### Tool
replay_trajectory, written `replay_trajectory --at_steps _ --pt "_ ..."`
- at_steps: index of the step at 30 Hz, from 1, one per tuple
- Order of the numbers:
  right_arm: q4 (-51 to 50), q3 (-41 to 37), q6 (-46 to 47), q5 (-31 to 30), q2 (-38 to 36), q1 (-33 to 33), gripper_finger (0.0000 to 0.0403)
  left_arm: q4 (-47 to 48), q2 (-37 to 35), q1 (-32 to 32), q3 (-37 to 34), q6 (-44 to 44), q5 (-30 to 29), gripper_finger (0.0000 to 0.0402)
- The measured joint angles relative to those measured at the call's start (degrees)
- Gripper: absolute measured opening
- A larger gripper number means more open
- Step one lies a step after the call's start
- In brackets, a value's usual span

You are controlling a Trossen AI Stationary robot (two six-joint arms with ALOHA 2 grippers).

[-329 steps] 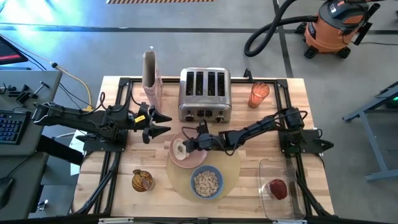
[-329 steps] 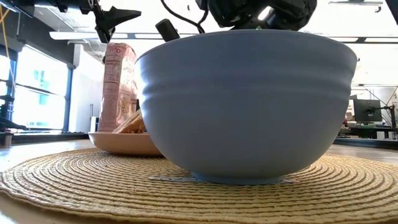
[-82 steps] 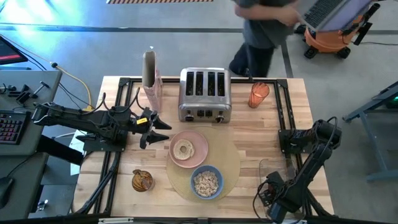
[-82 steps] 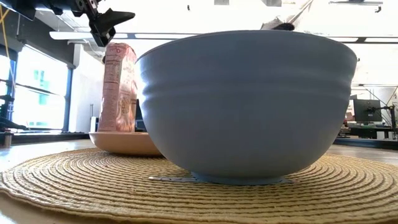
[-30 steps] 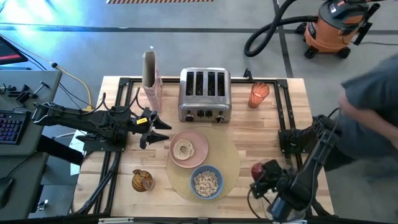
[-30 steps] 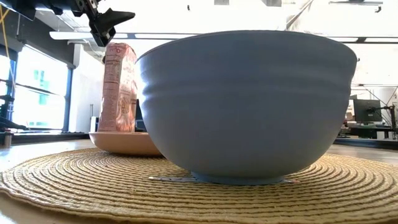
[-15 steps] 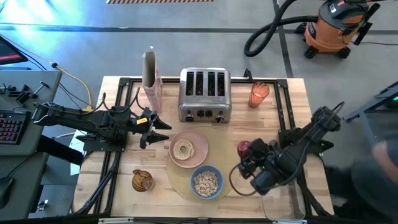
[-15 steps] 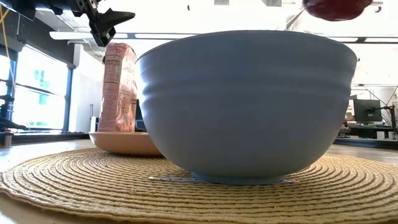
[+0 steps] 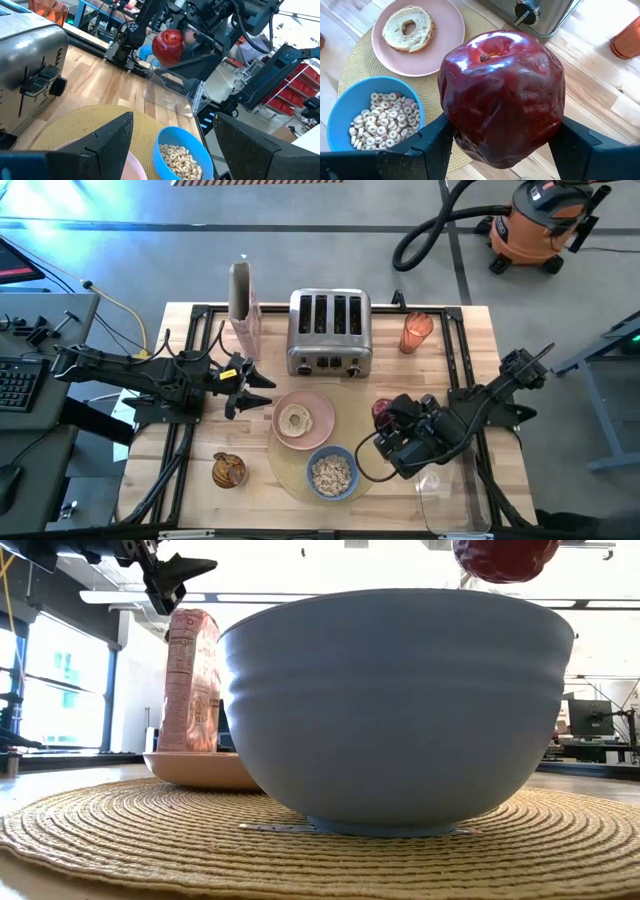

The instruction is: Arrange a breakfast setting

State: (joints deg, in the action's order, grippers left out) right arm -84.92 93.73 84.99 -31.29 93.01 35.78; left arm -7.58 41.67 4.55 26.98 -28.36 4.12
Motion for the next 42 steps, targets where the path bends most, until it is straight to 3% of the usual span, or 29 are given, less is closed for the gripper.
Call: replay_trajectory --at_steps 18,29,42 --pt "2.5 0.0 0.0 1.32 0.0 -0.19 0.0245 0.03 0.0 0.0 0.0 0.04 0.0 0.0266" --pt "8.65 0.0 -1.7 -7.47 0.0 -0.84 0.0245 0.05 0.0 -0.01 0.0 0.02 0.0 0.0266" --pt "10.7 0.0 -5.09 -7.96 0.0 -2.54 0.0245 0.05 0.0 0.0 0.0 0.02 0.0 0.0266"
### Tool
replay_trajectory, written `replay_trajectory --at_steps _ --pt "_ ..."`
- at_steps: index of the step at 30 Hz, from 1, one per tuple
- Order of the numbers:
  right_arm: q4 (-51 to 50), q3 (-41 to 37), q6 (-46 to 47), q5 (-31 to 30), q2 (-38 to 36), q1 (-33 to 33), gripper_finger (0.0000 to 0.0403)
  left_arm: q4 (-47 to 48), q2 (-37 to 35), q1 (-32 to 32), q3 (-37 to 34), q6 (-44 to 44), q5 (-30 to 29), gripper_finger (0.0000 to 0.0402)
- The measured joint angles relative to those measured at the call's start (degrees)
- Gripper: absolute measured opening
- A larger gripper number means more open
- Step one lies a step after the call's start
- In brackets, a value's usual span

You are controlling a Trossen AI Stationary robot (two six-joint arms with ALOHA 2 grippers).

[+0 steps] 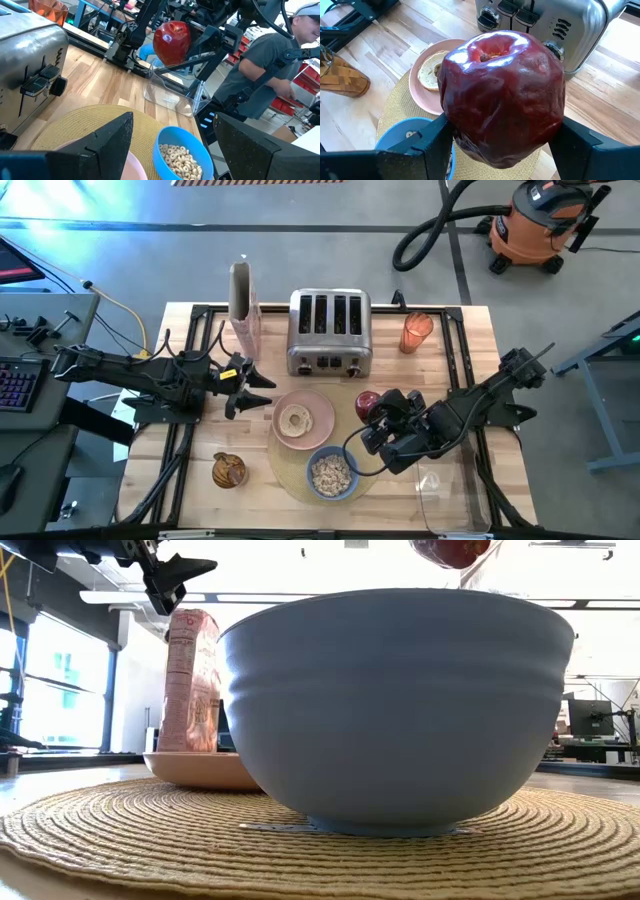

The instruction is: Arrange a breakfast setting

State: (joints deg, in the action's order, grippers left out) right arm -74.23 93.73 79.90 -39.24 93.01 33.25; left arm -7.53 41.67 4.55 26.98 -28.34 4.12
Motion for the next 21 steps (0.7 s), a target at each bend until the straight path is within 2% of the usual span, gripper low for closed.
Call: replay_trajectory --at_steps 21 --pt "0.33 0.0 -1.92 0.23 0.0 -0.66 0.0245 0.27 0.0 -0.01 0.0 0.53 0.0 0.0266"
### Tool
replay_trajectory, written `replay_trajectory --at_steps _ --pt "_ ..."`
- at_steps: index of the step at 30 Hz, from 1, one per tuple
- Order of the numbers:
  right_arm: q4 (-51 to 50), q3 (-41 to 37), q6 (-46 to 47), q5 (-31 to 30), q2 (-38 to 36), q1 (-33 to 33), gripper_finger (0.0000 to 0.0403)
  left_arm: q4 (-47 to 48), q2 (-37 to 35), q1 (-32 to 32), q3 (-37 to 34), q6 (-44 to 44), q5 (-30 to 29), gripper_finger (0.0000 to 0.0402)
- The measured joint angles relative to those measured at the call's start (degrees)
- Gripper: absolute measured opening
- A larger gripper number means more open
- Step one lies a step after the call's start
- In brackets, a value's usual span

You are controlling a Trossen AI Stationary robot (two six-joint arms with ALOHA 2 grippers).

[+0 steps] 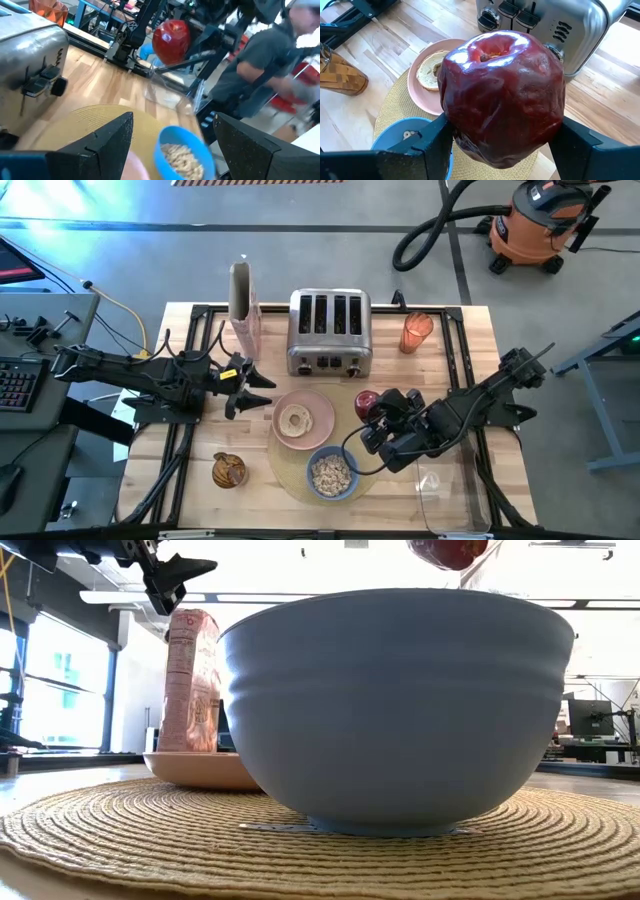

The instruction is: Arrange a breakfast setting

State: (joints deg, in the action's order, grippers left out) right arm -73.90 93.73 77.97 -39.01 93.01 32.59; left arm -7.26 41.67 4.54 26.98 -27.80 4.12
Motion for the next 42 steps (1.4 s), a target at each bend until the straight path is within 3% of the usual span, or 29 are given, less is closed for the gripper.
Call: replay_trajectory --at_steps 6,16,30,35,42 --pt "0.03 0.0 -0.04 -0.76 0.0 0.0 0.0245 1.93 0.44 -0.11 0.02 8.88 -0.09 0.0266" --pt "4.61 -2.21 -1.04 -4.79 0.04 -0.7 0.0245 2.34 0.79 -0.11 0.02 9.46 -0.09 0.0266" --pt "33.72 -15.9 -19.75 -5.36 0.09 -6.35 0.0245 2.59 0.79 -0.11 0.02 9.89 0.12 0.0266" --pt "45.62 -20.67 -28.19 -5.1 0.07 -7.9 0.0245 2.99 0.74 0.24 0.02 19.63 8.55 0.0266" --pt "61.9 -27.82 -42.8 -4.35 0.04 -9.46 0.0245 3.01 0.79 0.17 0.02 20.4 8.53 0.0266"
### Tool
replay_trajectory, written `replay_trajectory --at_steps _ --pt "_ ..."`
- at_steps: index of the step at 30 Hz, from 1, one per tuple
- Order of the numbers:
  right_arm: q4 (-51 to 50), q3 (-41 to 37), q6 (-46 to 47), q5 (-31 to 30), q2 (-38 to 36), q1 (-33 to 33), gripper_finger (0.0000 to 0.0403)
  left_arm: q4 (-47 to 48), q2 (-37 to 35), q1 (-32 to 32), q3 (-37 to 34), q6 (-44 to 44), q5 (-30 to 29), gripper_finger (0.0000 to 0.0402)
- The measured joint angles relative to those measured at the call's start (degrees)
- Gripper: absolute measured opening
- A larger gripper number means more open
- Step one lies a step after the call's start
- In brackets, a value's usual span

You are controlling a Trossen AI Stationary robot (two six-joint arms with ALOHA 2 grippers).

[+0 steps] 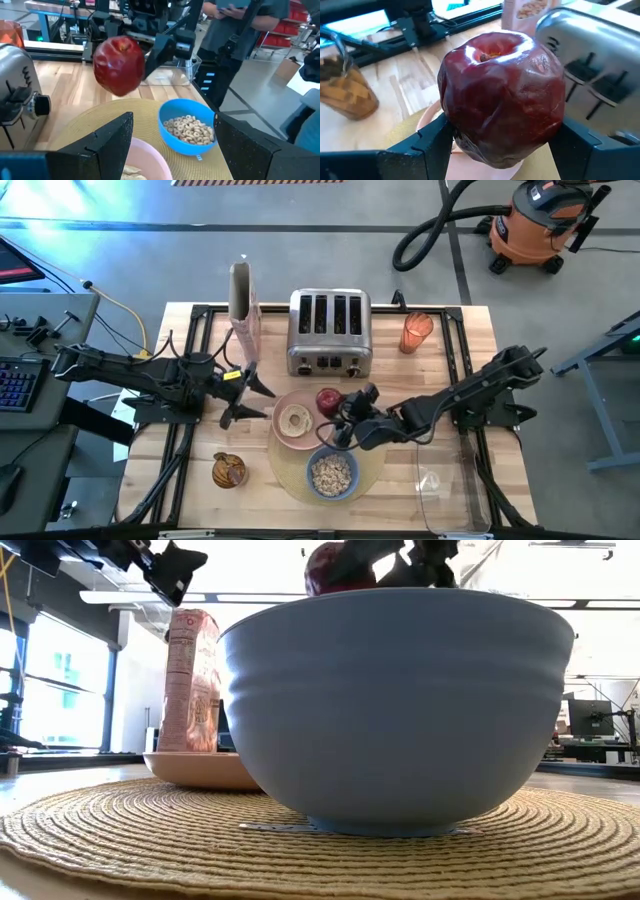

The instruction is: Arrange a breakfast setting

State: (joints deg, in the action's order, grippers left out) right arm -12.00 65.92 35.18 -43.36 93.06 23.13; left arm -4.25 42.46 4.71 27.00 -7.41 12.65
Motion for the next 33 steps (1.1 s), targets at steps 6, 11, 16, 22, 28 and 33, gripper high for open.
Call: replay_trajectory --at_steps 6,11,16,22,28,33 --pt "11.78 -5.42 -5.98 3.28 -0.02 -2.12 0.0245 0.0 0.0 0.0 0.0 -1.43 0.0 0.0266" --pt "20.68 -10.89 -7.06 5.13 -0.02 -4.14 0.0245 0.0 0.0 0.0 0.0 -1.43 0.02 0.0266" --pt "28.18 -15.23 -8.15 9.55 -0.02 -5.97 0.0245 0.0 0.0 0.0 0.0 -1.43 0.02 0.0266" --pt "35.29 -16.07 -11.95 14.52 3.73 -7.45 0.0245 0.12 0.02 0.0 -0.02 -1.43 0.02 0.0266" --pt "38.36 -16.06 -11.74 13.74 6.62 -7.43 0.0245 0.09 0.01 -0.02 -0.02 -1.43 0.02 0.0266" --pt "39.44 -16.07 -12.07 15.79 9.49 -7.43 0.0245 0.13 0.02 0.0 -0.02 -1.41 0.02 0.0266"
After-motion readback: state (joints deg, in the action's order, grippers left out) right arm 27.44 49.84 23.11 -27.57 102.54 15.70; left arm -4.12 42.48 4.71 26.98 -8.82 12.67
